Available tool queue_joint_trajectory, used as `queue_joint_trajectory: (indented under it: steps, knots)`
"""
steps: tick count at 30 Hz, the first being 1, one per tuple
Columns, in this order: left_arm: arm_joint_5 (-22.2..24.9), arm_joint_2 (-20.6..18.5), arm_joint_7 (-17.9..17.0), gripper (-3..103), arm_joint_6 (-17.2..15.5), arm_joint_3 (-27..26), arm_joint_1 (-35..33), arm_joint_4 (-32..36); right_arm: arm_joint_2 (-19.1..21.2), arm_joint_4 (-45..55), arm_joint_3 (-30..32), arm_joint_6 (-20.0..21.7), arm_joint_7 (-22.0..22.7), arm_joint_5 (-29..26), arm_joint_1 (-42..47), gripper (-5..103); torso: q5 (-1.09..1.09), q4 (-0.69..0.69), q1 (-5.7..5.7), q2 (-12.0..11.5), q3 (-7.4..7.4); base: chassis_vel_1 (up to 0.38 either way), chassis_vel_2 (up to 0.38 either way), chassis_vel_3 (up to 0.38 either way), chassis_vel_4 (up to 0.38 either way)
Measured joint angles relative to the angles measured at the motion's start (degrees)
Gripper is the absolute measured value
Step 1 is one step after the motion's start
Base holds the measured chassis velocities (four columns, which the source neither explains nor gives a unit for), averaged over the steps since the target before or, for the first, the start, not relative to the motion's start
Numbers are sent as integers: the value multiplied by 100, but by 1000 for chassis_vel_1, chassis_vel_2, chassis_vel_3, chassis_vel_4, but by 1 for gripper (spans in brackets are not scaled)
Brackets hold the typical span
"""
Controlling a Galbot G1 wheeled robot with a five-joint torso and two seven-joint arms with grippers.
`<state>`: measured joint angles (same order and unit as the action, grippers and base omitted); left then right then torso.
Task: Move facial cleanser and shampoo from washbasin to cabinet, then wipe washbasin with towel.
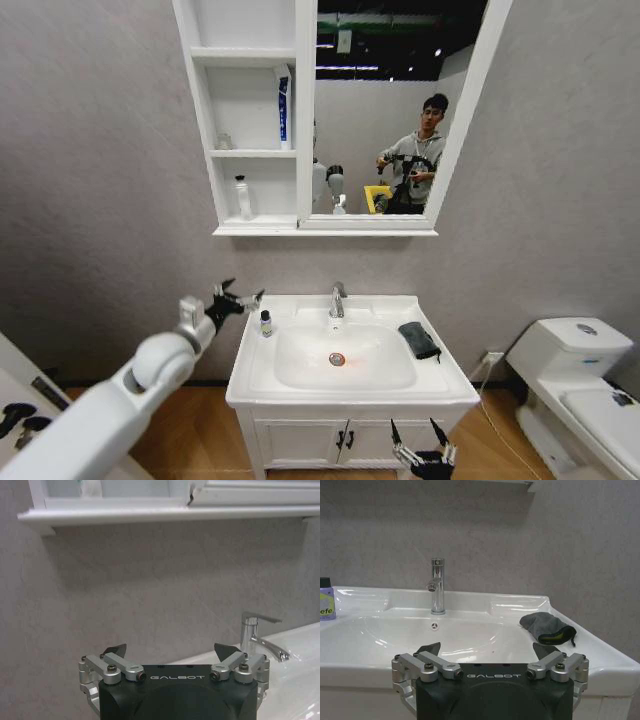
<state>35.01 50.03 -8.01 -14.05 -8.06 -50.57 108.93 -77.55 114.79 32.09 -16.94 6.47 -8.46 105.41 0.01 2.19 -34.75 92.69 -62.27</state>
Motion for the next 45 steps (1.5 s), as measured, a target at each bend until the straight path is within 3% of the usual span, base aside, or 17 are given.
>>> queue_joint_trajectory:
  steps: [3,6,16,26,33,40,45]
  knots:
    - [-537,626,22,99,204,229,-35,-799,4,108,67,-59,18,-10,105,100,-1,2,-1,-1,-1,0,0,0,0]
    - [-684,905,24,99,217,361,158,-1307,8,155,123,-128,23,-20,187,100,0,2,-1,-1,-1,0,0,0,0]
    - [-995,1526,195,99,293,499,926,-2677,14,164,174,-203,34,-24,260,100,0,2,-2,-1,-1,0,0,0,0]
    - [-1130,1875,372,99,391,498,1334,-3618,27,65,181,-175,33,-32,184,100,0,1,-2,-2,-1,0,0,0,0]
    - [-1147,2079,488,80,430,454,1485,-3988,54,30,224,-170,30,-79,155,100,-1,1,-2,-2,-1,0,0,0,0]
    - [-1141,2209,612,46,476,445,1556,-4140,73,-11,252,-169,27,-112,148,100,0,2,-2,-1,-1,0,0,0,0]
    - [-1139,2167,632,42,491,428,1503,-4083,71,-28,238,-169,26,-106,137,100,-1,2,-2,-1,-1,0,0,0,0]
